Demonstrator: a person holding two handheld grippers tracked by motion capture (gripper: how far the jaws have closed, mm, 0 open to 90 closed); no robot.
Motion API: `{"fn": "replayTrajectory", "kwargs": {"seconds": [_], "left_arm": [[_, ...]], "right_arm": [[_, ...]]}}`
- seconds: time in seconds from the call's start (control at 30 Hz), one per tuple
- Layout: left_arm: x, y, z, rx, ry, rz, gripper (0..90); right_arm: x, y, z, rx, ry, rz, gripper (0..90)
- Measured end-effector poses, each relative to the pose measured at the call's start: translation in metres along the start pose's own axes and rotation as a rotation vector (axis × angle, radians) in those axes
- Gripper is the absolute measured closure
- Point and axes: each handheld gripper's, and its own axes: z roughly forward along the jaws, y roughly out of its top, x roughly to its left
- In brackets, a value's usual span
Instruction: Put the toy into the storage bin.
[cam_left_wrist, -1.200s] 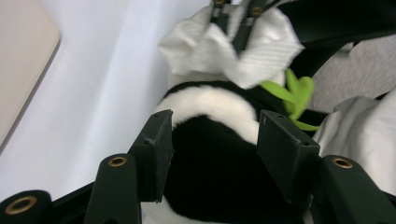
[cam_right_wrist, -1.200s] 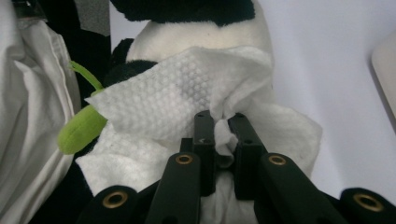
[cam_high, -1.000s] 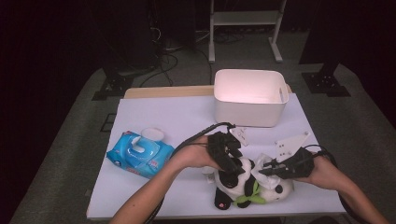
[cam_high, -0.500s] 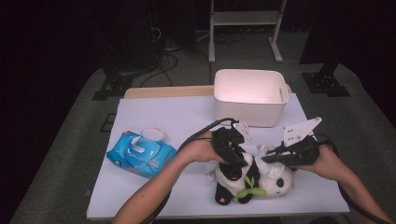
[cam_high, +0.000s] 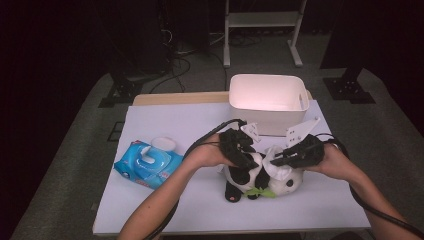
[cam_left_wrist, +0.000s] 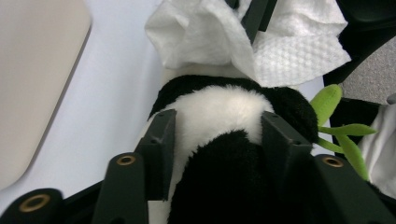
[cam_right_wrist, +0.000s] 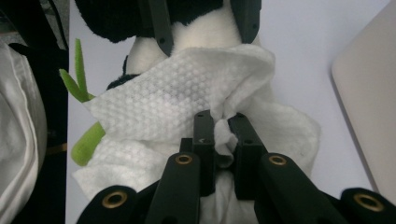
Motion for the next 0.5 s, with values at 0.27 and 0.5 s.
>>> {"fn": "replayTrajectory", "kwargs": {"seconds": [0.27, 0.5], "left_arm": [[-0.015, -0.006, -0.033, -0.056, 0.018, 0.013, 46.0], [-0.016, -0.033, -0.042, -0.017, 0.021, -0.041, 40.8]], "right_arm": [[0.011, -0.008, -0.003, 0.004, 0.003, 0.009, 82.2], [0.013, -0.012, -0.005, -0.016, 0.012, 0.026, 82.1]]}}
